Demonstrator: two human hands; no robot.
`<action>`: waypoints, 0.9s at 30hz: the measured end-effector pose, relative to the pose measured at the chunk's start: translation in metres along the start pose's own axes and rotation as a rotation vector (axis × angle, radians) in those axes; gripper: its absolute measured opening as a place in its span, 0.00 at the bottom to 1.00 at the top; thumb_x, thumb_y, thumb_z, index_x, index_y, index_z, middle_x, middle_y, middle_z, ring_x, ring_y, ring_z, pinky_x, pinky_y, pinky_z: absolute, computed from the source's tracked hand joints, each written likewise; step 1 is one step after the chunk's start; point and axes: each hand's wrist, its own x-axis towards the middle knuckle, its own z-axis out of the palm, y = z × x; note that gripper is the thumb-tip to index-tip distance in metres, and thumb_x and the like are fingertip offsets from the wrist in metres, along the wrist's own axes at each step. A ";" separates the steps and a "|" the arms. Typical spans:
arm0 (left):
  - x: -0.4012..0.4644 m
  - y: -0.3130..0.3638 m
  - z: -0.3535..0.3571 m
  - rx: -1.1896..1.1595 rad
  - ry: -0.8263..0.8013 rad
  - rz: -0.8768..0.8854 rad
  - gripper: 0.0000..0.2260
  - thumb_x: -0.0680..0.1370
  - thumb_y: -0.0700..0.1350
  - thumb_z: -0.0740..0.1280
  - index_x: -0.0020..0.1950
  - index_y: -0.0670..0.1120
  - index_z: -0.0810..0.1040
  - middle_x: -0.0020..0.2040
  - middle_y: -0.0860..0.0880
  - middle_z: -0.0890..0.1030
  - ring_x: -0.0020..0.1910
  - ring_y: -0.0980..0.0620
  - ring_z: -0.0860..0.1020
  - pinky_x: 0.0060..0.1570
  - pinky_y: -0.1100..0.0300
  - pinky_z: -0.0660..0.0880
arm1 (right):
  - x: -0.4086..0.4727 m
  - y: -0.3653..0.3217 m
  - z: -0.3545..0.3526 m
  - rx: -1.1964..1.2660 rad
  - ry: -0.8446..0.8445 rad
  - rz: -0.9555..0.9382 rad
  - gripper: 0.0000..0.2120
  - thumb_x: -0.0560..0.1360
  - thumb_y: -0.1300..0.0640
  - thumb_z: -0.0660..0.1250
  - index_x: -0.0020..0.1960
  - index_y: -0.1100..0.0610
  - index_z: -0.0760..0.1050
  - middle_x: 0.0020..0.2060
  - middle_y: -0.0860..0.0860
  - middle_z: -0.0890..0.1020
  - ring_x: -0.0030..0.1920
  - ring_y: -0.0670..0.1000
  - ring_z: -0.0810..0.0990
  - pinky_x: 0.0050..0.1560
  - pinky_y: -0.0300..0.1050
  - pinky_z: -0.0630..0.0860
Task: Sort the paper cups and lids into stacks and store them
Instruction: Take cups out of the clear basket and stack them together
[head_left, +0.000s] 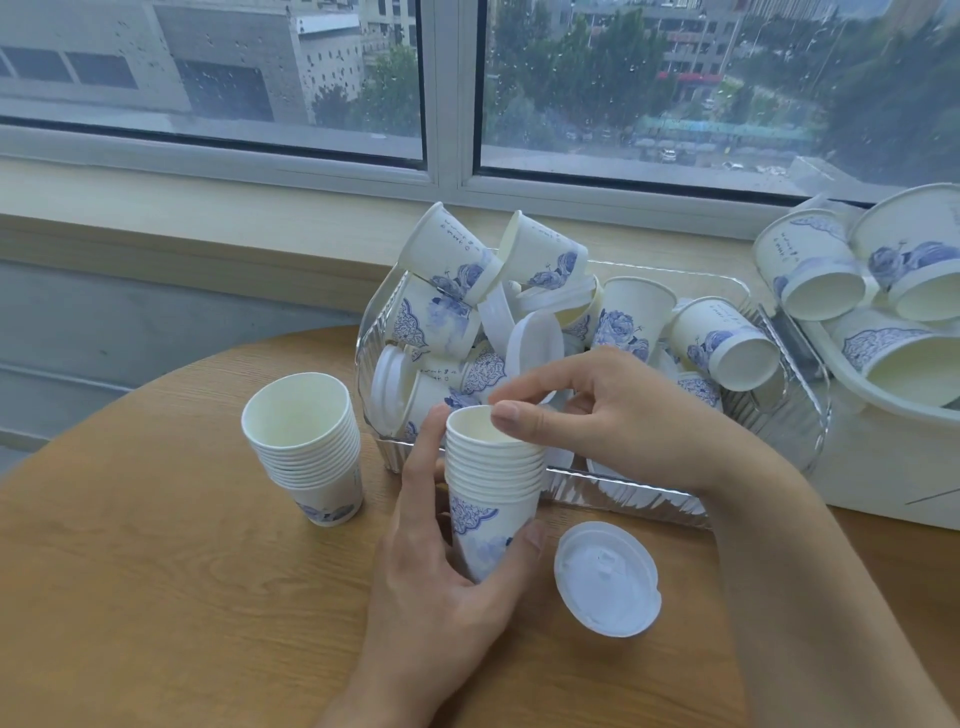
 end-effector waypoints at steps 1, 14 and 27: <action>0.000 0.001 0.000 -0.005 -0.002 0.002 0.46 0.69 0.59 0.76 0.81 0.69 0.55 0.66 0.64 0.79 0.60 0.56 0.83 0.53 0.49 0.84 | 0.000 0.000 0.001 -0.003 -0.008 -0.004 0.13 0.78 0.44 0.72 0.55 0.51 0.88 0.29 0.35 0.78 0.27 0.34 0.76 0.31 0.25 0.67; 0.001 -0.003 -0.001 -0.012 -0.026 -0.040 0.44 0.69 0.62 0.77 0.80 0.70 0.57 0.73 0.67 0.73 0.70 0.58 0.77 0.64 0.43 0.79 | 0.007 0.041 -0.018 -0.157 0.586 -0.003 0.12 0.76 0.42 0.74 0.58 0.43 0.83 0.44 0.42 0.80 0.29 0.41 0.70 0.41 0.39 0.69; 0.002 0.001 -0.001 0.017 -0.034 -0.030 0.45 0.68 0.61 0.78 0.81 0.66 0.59 0.66 0.65 0.79 0.62 0.58 0.81 0.59 0.48 0.81 | 0.002 0.063 -0.032 -0.286 0.744 0.072 0.12 0.81 0.56 0.70 0.62 0.44 0.80 0.48 0.43 0.83 0.30 0.41 0.72 0.47 0.52 0.77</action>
